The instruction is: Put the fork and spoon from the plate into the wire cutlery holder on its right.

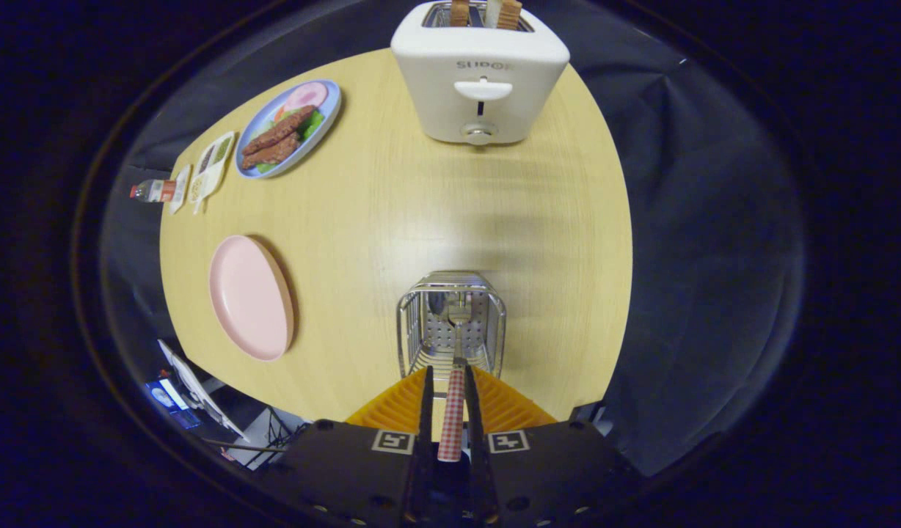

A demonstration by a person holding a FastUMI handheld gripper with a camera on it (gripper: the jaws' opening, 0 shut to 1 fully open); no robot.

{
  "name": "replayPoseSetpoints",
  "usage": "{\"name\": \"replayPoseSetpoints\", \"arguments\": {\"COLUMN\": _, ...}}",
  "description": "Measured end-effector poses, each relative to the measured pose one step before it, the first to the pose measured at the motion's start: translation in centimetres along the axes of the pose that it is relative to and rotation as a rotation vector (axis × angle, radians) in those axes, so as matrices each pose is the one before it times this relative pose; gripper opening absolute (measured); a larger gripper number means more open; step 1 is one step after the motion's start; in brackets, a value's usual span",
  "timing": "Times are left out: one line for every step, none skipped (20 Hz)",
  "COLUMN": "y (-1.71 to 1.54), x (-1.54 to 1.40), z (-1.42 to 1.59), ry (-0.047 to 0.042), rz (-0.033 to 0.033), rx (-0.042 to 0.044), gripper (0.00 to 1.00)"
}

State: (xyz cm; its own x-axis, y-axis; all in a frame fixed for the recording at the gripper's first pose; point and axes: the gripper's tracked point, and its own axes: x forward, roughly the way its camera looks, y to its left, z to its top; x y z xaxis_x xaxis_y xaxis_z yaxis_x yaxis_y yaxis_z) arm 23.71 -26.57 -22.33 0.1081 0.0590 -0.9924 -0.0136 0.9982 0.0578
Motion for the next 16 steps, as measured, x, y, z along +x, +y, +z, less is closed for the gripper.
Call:
{"name": "replayPoseSetpoints", "arguments": {"y": 0.338, "x": -0.503, "z": -0.17, "ry": -0.03495, "rz": -0.00348, "rx": 0.00385, "gripper": 0.26}}
{"name": "replayPoseSetpoints", "arguments": {"y": 0.785, "x": -0.713, "z": -0.166, "ry": -0.03429, "rz": 0.00954, "rx": 0.00316, "gripper": 0.37}}
{"name": "replayPoseSetpoints", "arguments": {"y": 0.752, "x": -0.873, "z": -0.243, "ry": -0.037, "rz": 0.0048, "rx": 0.0022, "gripper": 0.42}}
{"name": "replayPoseSetpoints", "arguments": {"y": 1.08, "x": -0.909, "z": -0.105, "ry": -0.04472, "rz": 0.01319, "rx": 0.00122, "gripper": 0.52}}
{"name": "replayPoseSetpoints", "arguments": {"y": 0.641, "x": -0.681, "z": -0.236, "ry": -0.04533, "rz": -0.00431, "rx": -0.00366, "gripper": 0.56}}
{"name": "replayPoseSetpoints", "arguments": {"y": 0.982, "x": -0.775, "z": -0.011, "ry": -0.05189, "rz": 0.00595, "rx": 0.00231, "gripper": 0.59}}
{"name": "replayPoseSetpoints", "arguments": {"y": 0.999, "x": -0.723, "z": -0.217, "ry": -0.05486, "rz": -0.0048, "rx": -0.00149, "gripper": 0.65}}
{"name": "replayPoseSetpoints", "arguments": {"y": 1.048, "x": -0.832, "z": -0.02, "ry": -0.06083, "rz": -0.00091, "rx": 0.00093, "gripper": 0.7}}
{"name": "replayPoseSetpoints", "arguments": {"y": 1.269, "x": -0.921, "z": -0.01, "ry": -0.0703, "rz": 0.0007, "rx": 0.00042, "gripper": 0.75}}
{"name": "replayPoseSetpoints", "arguments": {"y": 1.284, "x": -0.843, "z": -0.008, "ry": -0.06089, "rz": -0.00153, "rx": -0.00789, "gripper": 0.8}}
{"name": "replayPoseSetpoints", "arguments": {"y": 1.281, "x": -0.891, "z": -0.218, "ry": -0.05786, "rz": -0.00014, "rx": -0.00703, "gripper": 0.83}}
{"name": "replayPoseSetpoints", "arguments": {"y": 1.281, "x": -0.971, "z": -0.093, "ry": -0.05699, "rz": -0.00431, "rx": -0.00874, "gripper": 0.84}}
{"name": "replayPoseSetpoints", "arguments": {"y": 1.29, "x": -1.0, "z": -0.213, "ry": -0.05637, "rz": -0.00623, "rx": -0.00996, "gripper": 0.86}}
{"name": "replayPoseSetpoints", "arguments": {"y": 1.223, "x": -1.086, "z": 0.091, "ry": -0.06091, "rz": -0.0029, "rx": -0.00176, "gripper": 0.9}}
{"name": "replayPoseSetpoints", "arguments": {"y": 1.408, "x": -1.689, "z": -0.027, "ry": -0.05762, "rz": -0.00112, "rx": 0.0051, "gripper": 0.9}}
{"name": "replayPoseSetpoints", "arguments": {"y": 1.338, "x": -1.16, "z": 0.266, "ry": -0.0563, "rz": -0.0006, "rx": 0.00591, "gripper": 0.91}}
